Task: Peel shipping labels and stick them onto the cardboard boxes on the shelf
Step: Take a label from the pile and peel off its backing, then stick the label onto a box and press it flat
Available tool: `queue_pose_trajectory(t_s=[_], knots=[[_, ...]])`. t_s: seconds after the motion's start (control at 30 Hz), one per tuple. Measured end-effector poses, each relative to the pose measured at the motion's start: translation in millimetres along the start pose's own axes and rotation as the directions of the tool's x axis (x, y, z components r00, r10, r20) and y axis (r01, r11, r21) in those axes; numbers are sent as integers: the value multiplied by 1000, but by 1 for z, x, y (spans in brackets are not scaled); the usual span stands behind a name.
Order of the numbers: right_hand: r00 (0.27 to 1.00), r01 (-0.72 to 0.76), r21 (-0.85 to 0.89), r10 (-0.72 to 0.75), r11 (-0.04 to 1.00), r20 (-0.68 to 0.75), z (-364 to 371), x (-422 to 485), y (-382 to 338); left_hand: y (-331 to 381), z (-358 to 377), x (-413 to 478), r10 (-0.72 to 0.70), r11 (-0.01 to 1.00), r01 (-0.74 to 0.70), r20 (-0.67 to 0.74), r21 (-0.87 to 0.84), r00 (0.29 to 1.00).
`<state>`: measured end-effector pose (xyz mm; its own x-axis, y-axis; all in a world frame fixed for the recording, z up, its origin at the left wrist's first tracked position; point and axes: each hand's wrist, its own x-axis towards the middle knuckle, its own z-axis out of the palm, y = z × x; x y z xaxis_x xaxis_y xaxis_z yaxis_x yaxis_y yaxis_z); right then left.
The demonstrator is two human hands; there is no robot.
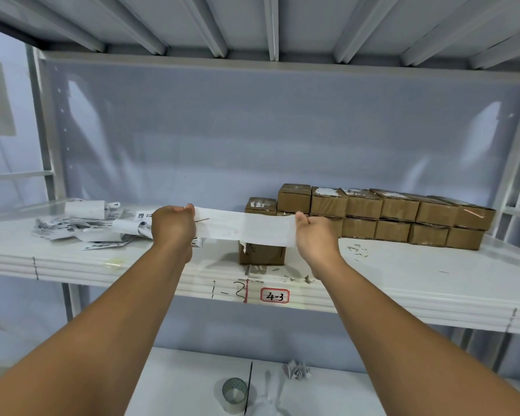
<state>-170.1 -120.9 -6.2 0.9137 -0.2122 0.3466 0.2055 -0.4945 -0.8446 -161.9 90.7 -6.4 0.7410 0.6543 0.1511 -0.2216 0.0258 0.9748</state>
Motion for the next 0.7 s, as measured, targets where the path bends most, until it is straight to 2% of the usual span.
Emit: queue_pose_trajectory(t_s=[0.23, 0.4, 0.53, 0.6, 0.67, 0.7], knots=[[1000, -9, -7, 9, 1000, -3, -3, -4, 10, -2, -3, -1, -70, 996, 69, -14, -50, 997], [999, -25, 2, 25, 1000, -22, -9, 0, 18, -5, -12, 5, -22, 999, 23, -24, 27, 999], [999, -24, -20, 23, 1000, -32, -5, 2, 17, -5, -12, 3, -68, 998, 67, -43, -11, 997], [989, -72, 43, 77, 996, -129, -12, 8, 23, 1, -22, 2, -74, 997, 74, -90, -2, 993], [935, -159, 106, 184, 982, -304, -34, 19, 44, 7, -45, 9, -54, 999, 53, -217, -8, 975], [905, -196, 76, 210, 978, -371, -48, 20, 57, 6, -59, 14, -24, 1000, 29, -292, 11, 956]])
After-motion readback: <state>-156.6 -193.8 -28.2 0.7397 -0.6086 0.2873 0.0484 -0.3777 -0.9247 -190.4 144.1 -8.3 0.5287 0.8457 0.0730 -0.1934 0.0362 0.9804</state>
